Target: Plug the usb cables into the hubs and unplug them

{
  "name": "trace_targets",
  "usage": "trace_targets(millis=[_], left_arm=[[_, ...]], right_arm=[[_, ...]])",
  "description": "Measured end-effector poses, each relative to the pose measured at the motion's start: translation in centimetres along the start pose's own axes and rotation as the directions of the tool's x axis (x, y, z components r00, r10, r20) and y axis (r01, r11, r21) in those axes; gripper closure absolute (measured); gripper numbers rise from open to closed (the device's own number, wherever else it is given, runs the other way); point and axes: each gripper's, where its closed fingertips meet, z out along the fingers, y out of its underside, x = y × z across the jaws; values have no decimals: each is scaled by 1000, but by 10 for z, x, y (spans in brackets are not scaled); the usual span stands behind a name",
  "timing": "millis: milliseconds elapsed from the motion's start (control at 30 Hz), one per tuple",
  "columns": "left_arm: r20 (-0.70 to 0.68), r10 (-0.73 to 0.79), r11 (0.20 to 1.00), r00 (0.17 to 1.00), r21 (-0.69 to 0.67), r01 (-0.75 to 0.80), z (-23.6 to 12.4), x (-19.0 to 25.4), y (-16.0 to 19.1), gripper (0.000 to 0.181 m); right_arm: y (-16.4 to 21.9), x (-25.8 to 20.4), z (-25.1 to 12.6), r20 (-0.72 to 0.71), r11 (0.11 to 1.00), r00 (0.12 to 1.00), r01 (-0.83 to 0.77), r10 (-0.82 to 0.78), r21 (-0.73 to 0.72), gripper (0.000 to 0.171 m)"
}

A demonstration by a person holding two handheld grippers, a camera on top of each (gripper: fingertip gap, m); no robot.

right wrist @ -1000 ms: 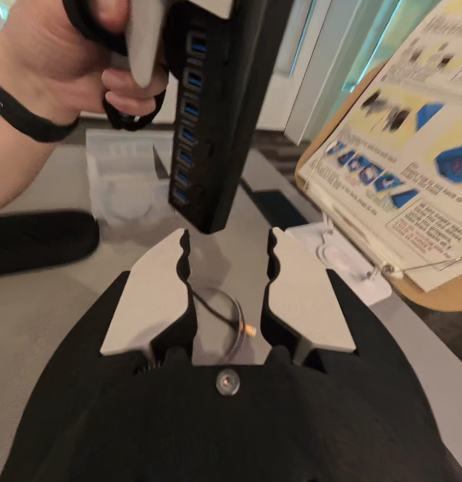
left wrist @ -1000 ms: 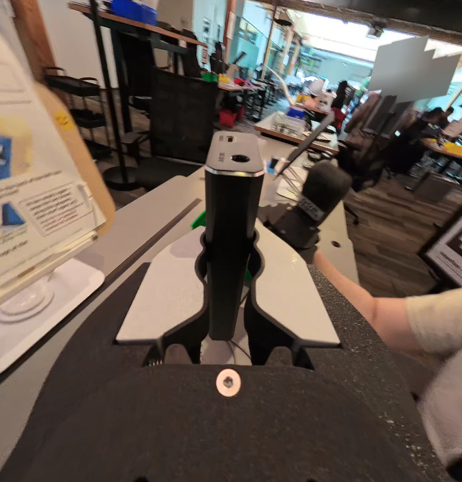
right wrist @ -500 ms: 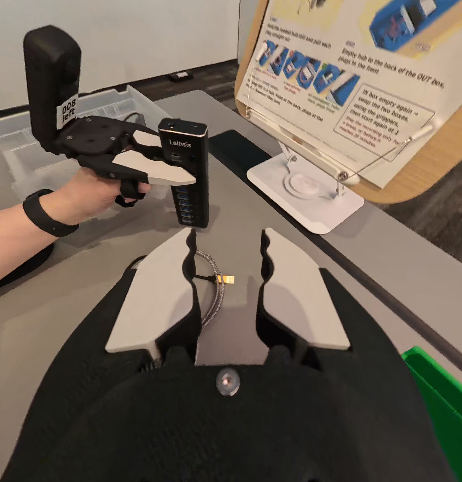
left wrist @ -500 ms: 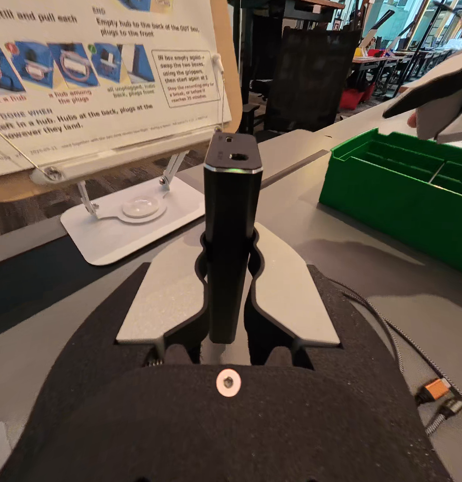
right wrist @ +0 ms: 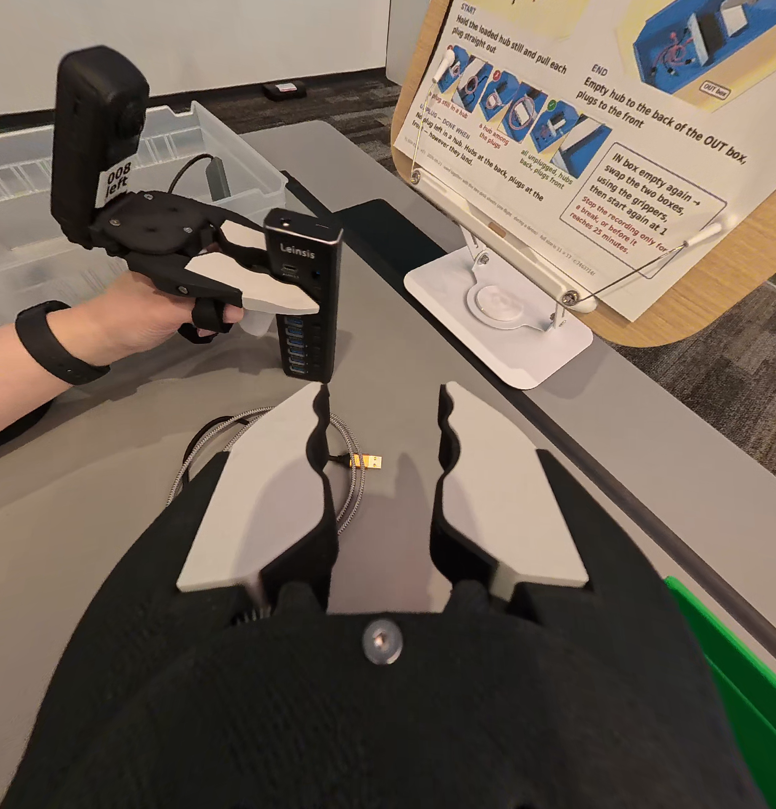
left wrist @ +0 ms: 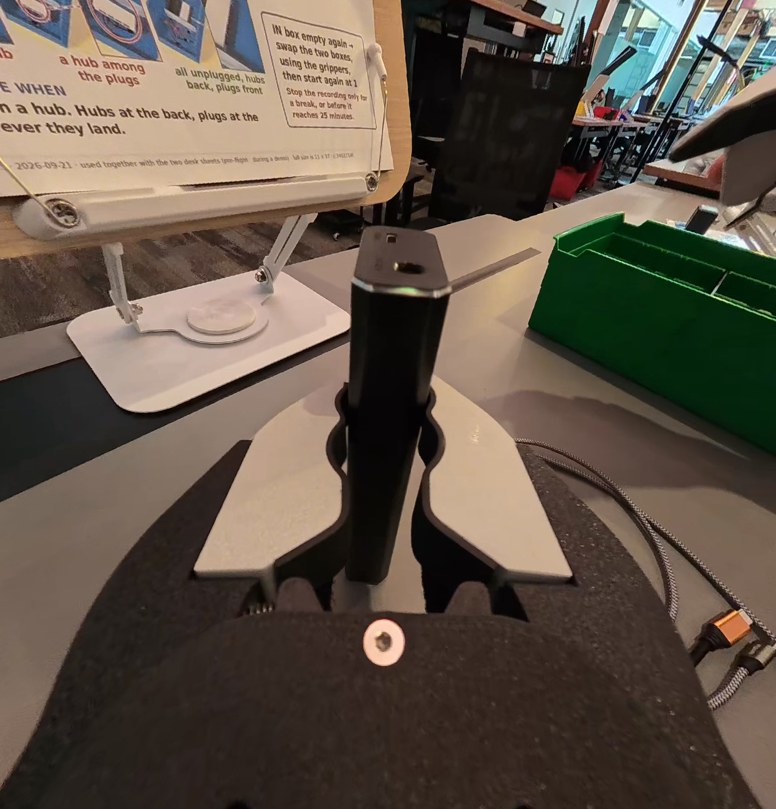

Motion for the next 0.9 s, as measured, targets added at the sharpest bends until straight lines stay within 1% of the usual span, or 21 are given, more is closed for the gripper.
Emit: trace_targets(millis=[67,167,300,400,467,500,533,567,633,700,733,767,800,867,900], left_arm=[[10,-18,1000,1000,19,18,-2,-2,-2,143],[8,-35,997,999,65,34,-6,-1,-10,139],[52,-5,996,999,90,0,-9,-1,-20,123],[127,38,990,991,130,-54,-16,-2,-36,108],[207,76,982,976,154,-109,-26,-3,-53,100],[259,108,975,960,161,-153,-34,-1,-63,101],[331,153,960,931,173,-219,-46,3,-77,107],[385,219,929,897,200,-312,-58,14,-95,108],[396,376,853,838,206,-480,-72,52,-122,125],[348,509,785,787,188,-590,-73,91,-136,133],[262,575,762,775,171,-624,-69,113,-133,146],[125,631,753,765,140,-644,-62,136,-122,157],[-5,647,760,763,83,-644,-57,153,-107,161],[-252,595,776,763,-68,-627,-49,178,-69,159],[-357,561,764,747,-124,-633,-48,188,-49,159]], right_arm=[[-1,1,-2,-6,1000,1000,1,-1,4,122],[-1,4,-5,-14,1000,1000,-1,1,6,122],[0,7,-7,-24,1000,1000,-4,4,5,122],[-1,8,-9,-31,1000,1000,-2,3,7,122],[-1,10,-11,-42,1000,999,-1,1,9,122],[-2,11,-12,-46,1000,999,1,0,10,122],[-2,12,-13,-51,1000,999,3,-2,11,122],[-2,13,-15,-57,1000,998,5,-4,12,122],[-4,16,-20,-72,1000,997,10,-9,14,122],[-6,20,-28,-96,1000,995,18,-16,19,122],[-7,22,-33,-110,999,994,22,-20,23,122],[-9,24,-40,-124,999,992,27,-23,28,122],[-11,26,-47,-139,999,990,31,-26,34,122],[-13,32,-64,-179,998,983,41,-32,44,122],[-13,36,-74,-203,998,979,44,-33,47,122]])
